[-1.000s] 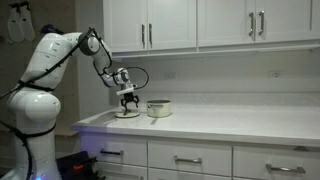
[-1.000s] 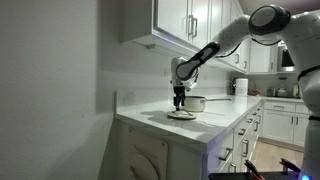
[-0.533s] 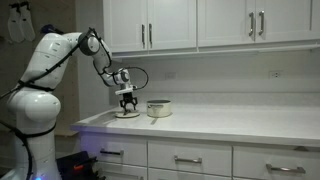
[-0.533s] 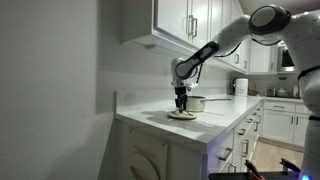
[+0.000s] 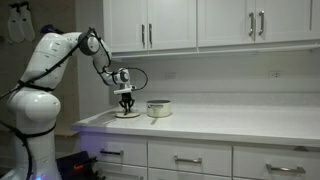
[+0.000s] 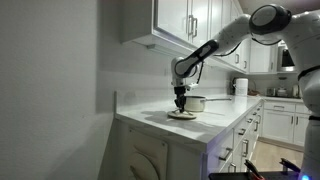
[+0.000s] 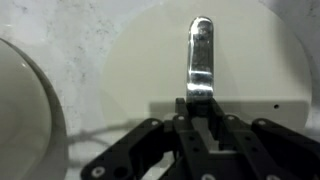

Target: Take the lid and put it on the pot

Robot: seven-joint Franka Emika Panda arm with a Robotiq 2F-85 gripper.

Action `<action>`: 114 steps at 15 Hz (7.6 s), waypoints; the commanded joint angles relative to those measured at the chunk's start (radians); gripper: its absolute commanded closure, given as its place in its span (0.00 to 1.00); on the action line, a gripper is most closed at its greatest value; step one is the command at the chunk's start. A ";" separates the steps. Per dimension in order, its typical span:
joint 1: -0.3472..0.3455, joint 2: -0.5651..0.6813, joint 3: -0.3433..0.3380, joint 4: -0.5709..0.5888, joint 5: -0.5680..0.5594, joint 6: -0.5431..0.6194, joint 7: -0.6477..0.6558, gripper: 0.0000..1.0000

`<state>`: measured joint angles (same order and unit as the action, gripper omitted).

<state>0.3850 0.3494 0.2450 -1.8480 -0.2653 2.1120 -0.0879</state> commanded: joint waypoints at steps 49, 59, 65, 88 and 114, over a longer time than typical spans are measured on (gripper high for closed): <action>-0.187 -0.280 -0.060 0.008 0.006 0.142 0.031 0.94; -0.186 -0.166 -0.080 0.152 0.007 0.036 0.012 0.94; -0.189 -0.095 -0.104 0.297 0.002 -0.110 0.000 0.94; -0.180 0.102 -0.112 0.560 0.018 -0.325 -0.081 0.94; -0.184 0.143 -0.106 0.569 0.037 -0.334 -0.149 0.94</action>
<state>0.1884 0.4697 0.1375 -1.3272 -0.2353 1.8151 -0.2151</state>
